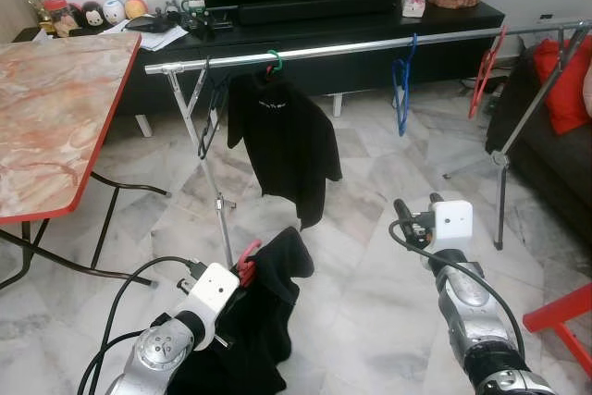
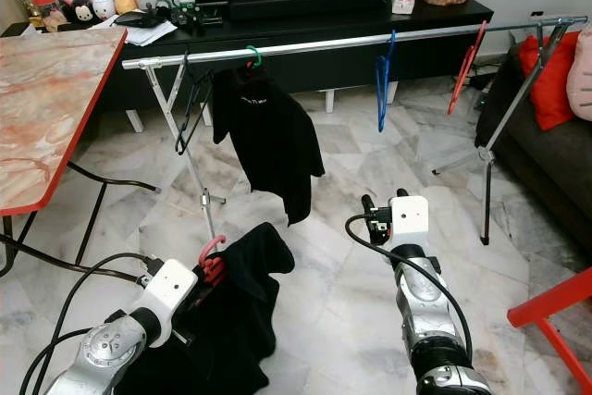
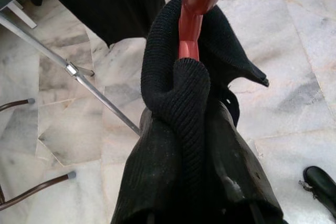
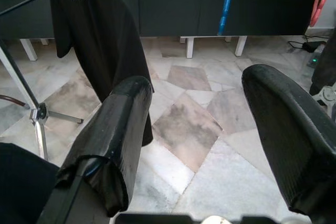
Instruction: Hang hanger
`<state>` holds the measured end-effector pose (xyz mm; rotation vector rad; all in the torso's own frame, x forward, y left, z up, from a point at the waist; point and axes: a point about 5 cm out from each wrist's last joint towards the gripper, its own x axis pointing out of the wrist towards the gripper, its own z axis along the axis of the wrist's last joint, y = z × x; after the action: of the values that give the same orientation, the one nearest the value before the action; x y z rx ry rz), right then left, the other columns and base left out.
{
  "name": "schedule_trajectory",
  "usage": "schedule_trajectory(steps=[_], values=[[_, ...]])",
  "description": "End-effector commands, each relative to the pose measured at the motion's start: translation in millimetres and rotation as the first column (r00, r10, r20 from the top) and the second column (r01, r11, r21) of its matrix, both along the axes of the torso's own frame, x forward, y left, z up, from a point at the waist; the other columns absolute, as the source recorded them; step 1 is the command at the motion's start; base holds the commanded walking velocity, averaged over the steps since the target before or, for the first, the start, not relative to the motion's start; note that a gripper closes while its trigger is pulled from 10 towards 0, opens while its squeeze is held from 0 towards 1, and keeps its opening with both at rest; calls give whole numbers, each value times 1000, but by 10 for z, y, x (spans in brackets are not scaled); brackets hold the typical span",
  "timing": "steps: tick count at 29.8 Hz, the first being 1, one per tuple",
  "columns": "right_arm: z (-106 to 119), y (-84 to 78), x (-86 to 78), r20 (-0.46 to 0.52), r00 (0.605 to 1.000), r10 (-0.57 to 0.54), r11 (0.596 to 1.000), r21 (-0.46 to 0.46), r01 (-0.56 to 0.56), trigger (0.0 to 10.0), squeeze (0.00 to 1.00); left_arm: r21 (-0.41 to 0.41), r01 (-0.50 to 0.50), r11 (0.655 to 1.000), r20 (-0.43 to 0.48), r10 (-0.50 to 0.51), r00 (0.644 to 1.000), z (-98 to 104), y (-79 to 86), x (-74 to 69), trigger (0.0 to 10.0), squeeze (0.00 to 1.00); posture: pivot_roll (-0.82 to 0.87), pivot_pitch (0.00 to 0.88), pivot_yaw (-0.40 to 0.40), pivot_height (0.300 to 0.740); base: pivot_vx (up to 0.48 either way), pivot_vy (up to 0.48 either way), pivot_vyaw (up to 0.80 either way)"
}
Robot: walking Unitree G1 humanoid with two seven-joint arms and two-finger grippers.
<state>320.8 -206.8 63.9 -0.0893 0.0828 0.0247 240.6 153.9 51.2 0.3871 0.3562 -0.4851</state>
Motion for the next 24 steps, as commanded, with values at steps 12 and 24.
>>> schedule_trajectory(steps=[12,24], values=[[-4,9,-17,9,1000,7,1000,2,-7,0,0,2,-6,1000,53,6,999,108,10,40,10000,0,-21,0,48,740,0,0,0],[-125,-14,-34,-78,997,-9,1000,4,9,10000,0,7,-58,998,70,58,996,99,104,88,10000,0,-16,0,42,740,0,0,0]])
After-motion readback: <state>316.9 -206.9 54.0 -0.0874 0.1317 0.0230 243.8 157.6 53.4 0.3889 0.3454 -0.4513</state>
